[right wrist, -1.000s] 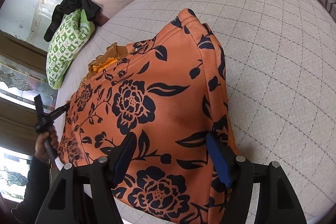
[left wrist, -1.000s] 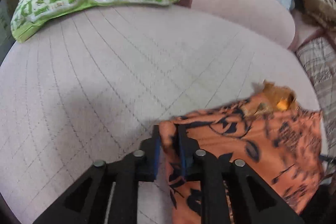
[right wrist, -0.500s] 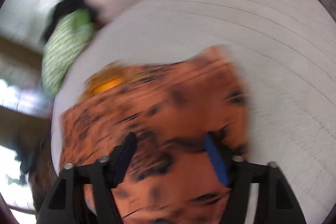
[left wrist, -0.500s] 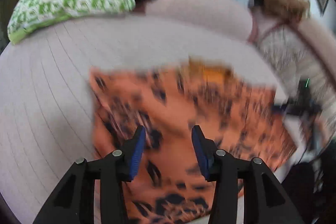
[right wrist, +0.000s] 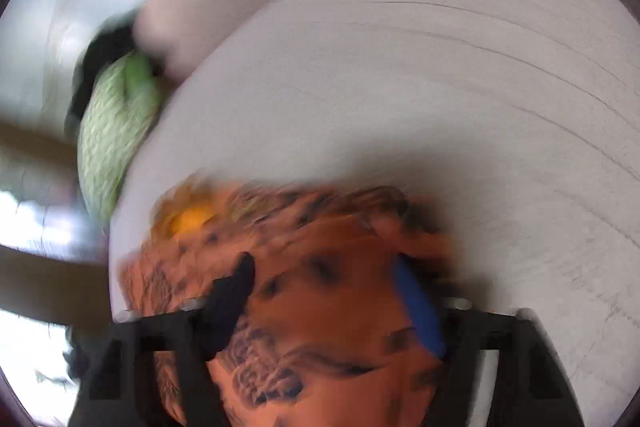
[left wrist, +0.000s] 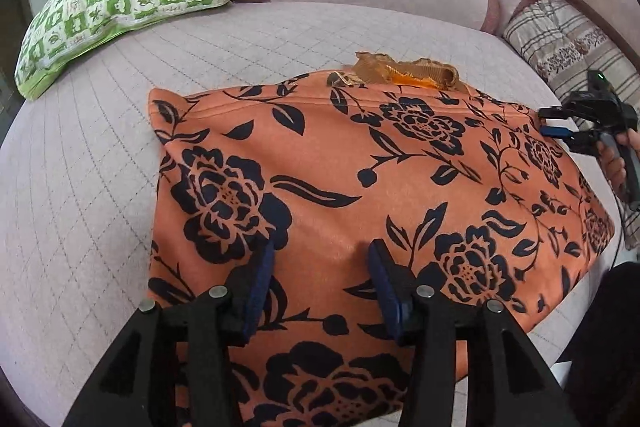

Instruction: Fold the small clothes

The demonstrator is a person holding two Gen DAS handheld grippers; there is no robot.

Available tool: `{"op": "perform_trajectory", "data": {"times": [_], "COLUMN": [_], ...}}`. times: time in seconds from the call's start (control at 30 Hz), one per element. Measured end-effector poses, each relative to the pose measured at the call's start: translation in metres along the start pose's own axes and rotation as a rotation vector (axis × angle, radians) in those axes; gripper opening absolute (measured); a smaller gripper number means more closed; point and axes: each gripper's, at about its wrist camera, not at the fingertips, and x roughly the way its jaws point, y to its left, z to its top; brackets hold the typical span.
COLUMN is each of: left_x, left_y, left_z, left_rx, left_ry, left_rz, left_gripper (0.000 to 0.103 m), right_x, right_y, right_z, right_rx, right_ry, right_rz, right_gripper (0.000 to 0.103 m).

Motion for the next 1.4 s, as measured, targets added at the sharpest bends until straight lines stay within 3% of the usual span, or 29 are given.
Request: {"op": "perform_trajectory", "data": {"times": [0.07, 0.1, 0.13, 0.2, 0.27, 0.37, 0.43, 0.47, 0.5, 0.53, 0.57, 0.63, 0.73, 0.8, 0.97, 1.07, 1.23, 1.3, 1.4], "left_x": [-0.007, -0.01, -0.014, -0.022, -0.027, -0.02, -0.012, -0.007, -0.004, -0.006, -0.01, -0.015, -0.02, -0.019, -0.009, -0.009, 0.008, 0.008, -0.004], "left_y": [-0.002, -0.004, -0.006, -0.012, -0.022, -0.037, -0.043, -0.045, -0.046, -0.047, -0.047, -0.046, -0.049, -0.053, -0.059, -0.06, -0.07, -0.075, -0.076], "left_z": [0.002, 0.003, 0.004, 0.004, 0.001, -0.004, -0.007, -0.008, -0.009, -0.009, -0.009, -0.008, -0.004, -0.003, -0.002, -0.002, -0.005, -0.004, 0.0], "left_rx": [-0.013, -0.018, -0.029, -0.053, -0.055, -0.037, -0.037, -0.035, -0.036, -0.037, -0.047, -0.061, -0.067, -0.056, -0.051, -0.064, -0.035, -0.019, -0.056], "left_ry": [-0.023, -0.028, -0.037, -0.065, -0.082, -0.06, -0.034, -0.022, -0.012, -0.013, -0.023, -0.035, -0.048, -0.044, -0.027, -0.038, -0.021, -0.029, -0.039], "left_rz": [-0.012, -0.013, -0.014, -0.033, -0.048, -0.029, -0.021, -0.004, 0.01, 0.016, 0.012, -0.004, -0.003, -0.001, 0.029, 0.037, 0.088, 0.12, 0.088], "left_gripper": [0.05, 0.05, 0.05, 0.051, 0.053, 0.053, 0.053, 0.053, 0.053, 0.053, 0.053, 0.053, 0.053, 0.053, 0.053, 0.053, 0.056, 0.056, 0.056], "right_x": [-0.02, -0.033, -0.05, -0.077, -0.101, -0.095, -0.073, -0.063, -0.049, -0.048, -0.057, -0.083, -0.109, -0.112, -0.091, -0.074, -0.058, -0.058, -0.064], "right_y": [0.004, 0.013, 0.018, 0.022, 0.027, 0.035, 0.025, 0.015, -0.005, -0.021, -0.027, -0.012, -0.008, -0.02, -0.034, -0.03, -0.024, -0.021, -0.011], "right_z": [-0.007, -0.018, -0.032, -0.056, -0.093, -0.136, -0.152, -0.154, -0.153, -0.154, -0.157, -0.166, -0.162, -0.152, -0.121, -0.124, -0.128, -0.129, -0.131], "right_rx": [-0.044, -0.103, -0.13, -0.143, -0.145, -0.158, -0.131, -0.112, -0.061, 0.014, 0.058, -0.033, -0.124, -0.069, -0.127, -0.196, -0.255, -0.254, -0.268], "right_ry": [-0.028, -0.049, -0.073, -0.108, -0.13, -0.046, 0.001, 0.019, 0.027, 0.002, -0.03, -0.071, -0.136, -0.164, -0.082, -0.035, -0.013, -0.008, -0.026], "right_rz": [-0.005, -0.026, -0.009, 0.015, 0.1, 0.214, 0.186, 0.141, 0.036, 0.03, 0.065, 0.085, 0.027, 0.002, -0.04, -0.03, -0.123, -0.122, -0.124], "right_gripper": [0.04, 0.063, 0.071, 0.071, 0.071, 0.078, 0.078, 0.078, 0.076, 0.059, 0.059, 0.074, 0.078, 0.078, 0.079, 0.076, 0.045, 0.04, 0.042]}}
